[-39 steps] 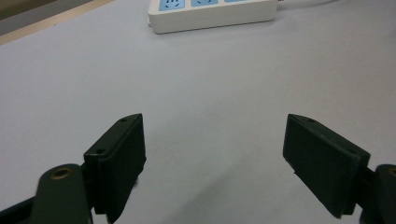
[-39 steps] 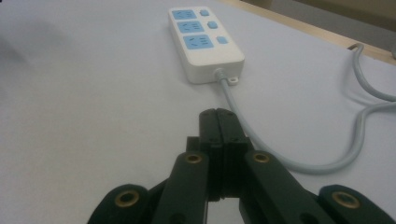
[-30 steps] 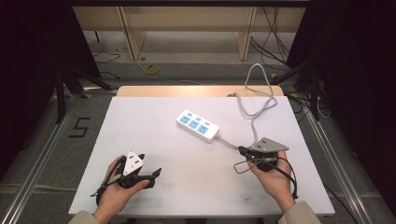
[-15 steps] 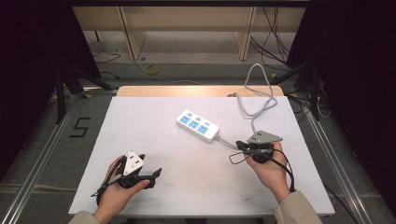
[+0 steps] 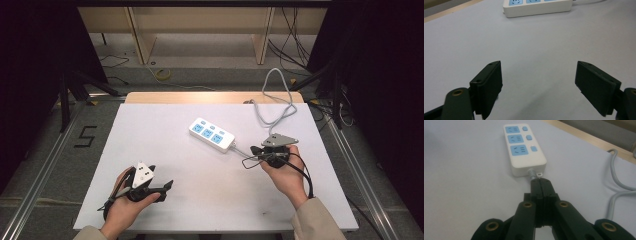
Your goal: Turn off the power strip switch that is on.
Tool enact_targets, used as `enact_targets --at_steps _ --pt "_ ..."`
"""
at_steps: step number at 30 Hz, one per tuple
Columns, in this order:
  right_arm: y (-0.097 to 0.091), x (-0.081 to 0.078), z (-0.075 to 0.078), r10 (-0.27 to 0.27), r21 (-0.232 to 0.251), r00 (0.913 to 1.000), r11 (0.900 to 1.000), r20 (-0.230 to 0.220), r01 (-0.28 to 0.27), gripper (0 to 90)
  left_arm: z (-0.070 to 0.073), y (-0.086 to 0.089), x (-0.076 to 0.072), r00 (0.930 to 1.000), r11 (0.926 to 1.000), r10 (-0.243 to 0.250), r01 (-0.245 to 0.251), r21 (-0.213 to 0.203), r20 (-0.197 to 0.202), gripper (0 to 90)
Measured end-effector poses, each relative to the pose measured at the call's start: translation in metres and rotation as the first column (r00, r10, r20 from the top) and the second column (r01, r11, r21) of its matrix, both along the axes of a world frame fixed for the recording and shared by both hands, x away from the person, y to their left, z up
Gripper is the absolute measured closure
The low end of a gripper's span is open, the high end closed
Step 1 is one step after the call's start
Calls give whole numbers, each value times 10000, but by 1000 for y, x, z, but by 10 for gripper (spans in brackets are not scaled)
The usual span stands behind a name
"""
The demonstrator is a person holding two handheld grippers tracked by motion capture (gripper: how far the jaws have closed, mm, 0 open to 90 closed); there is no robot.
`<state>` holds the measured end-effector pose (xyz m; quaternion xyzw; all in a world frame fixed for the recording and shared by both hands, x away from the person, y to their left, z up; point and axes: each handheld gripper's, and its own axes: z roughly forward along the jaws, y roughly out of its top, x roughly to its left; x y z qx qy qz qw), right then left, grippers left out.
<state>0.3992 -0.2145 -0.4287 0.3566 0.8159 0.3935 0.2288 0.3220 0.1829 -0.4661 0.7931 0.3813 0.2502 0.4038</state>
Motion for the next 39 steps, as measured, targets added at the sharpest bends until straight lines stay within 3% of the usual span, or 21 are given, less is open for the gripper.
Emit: enact_targets --at_steps 39 --pt "16 23 12 240 -441 9995 9987 -215 -249 900 -1 0 0 10000 10000 5 -4 49 -86 218"
